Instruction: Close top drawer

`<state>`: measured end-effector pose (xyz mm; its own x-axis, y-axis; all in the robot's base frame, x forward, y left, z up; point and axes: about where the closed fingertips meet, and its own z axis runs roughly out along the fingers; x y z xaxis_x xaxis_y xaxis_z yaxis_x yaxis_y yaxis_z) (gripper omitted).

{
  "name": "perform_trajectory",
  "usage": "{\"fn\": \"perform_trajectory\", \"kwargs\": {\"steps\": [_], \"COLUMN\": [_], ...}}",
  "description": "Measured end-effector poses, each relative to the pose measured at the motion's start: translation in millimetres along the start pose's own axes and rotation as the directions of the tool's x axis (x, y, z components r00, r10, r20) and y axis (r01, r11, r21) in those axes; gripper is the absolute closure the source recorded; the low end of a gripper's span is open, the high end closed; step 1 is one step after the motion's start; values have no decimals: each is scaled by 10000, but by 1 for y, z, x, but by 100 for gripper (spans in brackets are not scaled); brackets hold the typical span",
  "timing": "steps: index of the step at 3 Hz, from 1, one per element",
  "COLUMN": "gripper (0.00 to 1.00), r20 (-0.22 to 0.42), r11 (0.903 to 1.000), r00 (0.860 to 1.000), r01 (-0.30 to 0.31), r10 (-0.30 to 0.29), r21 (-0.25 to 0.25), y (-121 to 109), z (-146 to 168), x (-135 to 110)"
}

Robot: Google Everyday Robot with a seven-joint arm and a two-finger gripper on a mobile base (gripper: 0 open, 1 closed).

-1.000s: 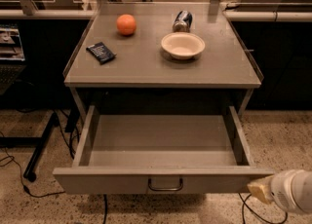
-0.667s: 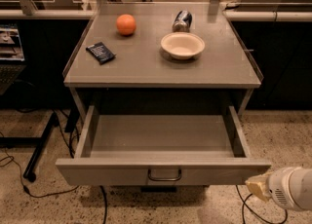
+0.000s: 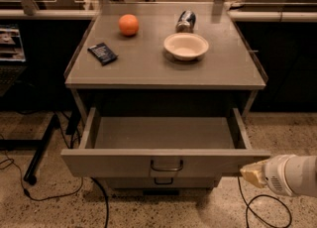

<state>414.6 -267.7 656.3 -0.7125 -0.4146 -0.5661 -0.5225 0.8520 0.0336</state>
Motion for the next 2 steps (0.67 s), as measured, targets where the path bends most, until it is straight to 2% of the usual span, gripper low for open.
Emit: {"fn": "perform_trajectory", "kwargs": {"steps": [1,2], "gripper": [100,100], "r20": [171,210], "r11": [9980,9929], "r00": [9986,9967], "r01": [504,802], "r10": [-498,-786], "r21": [-373,-883], "y": [-4,-10], "z": [16,32], "x": [-25,-36]}}
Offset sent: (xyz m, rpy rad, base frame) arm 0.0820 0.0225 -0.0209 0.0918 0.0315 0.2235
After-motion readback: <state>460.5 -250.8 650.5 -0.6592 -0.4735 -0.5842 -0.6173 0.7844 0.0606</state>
